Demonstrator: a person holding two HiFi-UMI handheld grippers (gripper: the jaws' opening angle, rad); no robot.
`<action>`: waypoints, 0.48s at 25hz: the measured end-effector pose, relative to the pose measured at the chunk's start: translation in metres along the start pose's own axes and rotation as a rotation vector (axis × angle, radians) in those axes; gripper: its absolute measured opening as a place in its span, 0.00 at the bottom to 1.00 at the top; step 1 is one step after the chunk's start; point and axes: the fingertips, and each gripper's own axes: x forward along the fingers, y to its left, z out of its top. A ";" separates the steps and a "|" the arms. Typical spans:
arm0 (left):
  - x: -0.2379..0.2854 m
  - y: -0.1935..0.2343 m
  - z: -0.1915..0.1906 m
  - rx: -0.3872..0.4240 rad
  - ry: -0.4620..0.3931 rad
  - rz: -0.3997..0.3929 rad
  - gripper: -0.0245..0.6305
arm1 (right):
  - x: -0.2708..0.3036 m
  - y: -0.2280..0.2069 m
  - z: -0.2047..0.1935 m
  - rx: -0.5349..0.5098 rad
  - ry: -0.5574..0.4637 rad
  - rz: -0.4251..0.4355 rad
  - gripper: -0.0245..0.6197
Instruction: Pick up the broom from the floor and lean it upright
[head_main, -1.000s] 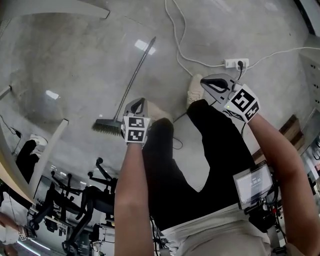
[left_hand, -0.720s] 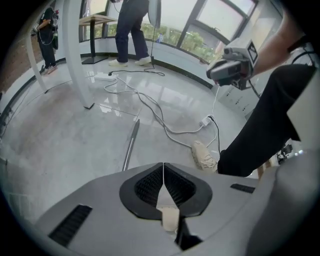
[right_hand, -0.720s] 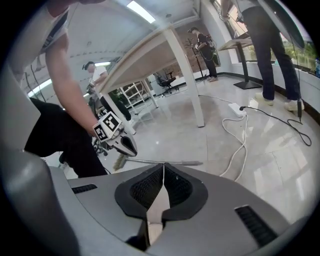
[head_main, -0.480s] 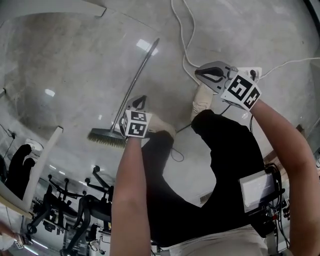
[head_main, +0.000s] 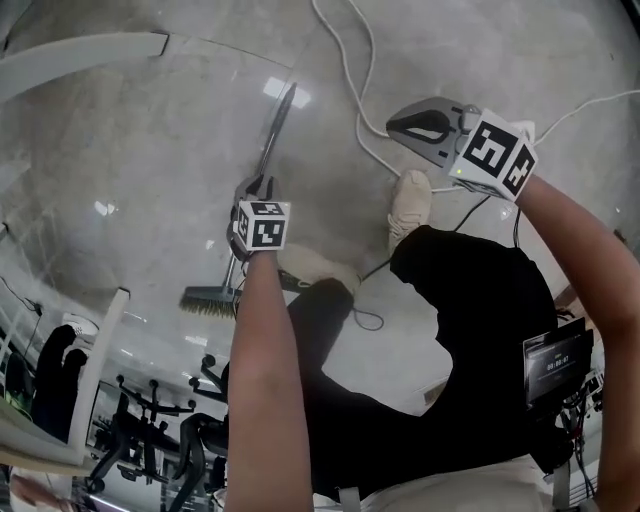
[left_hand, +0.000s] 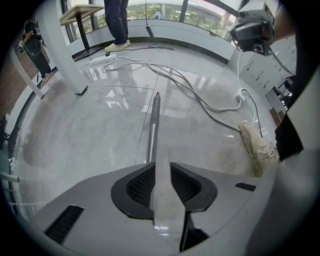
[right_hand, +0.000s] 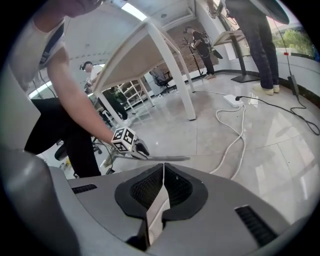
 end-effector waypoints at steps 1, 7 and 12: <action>0.005 0.003 0.002 0.000 0.006 0.013 0.22 | -0.003 -0.004 -0.003 -0.001 0.003 -0.007 0.07; 0.036 0.017 0.010 0.053 0.060 0.046 0.25 | -0.010 -0.049 -0.010 0.005 -0.012 -0.085 0.07; 0.053 0.020 0.007 0.082 0.081 -0.020 0.25 | 0.004 -0.069 -0.002 -0.037 -0.038 -0.090 0.07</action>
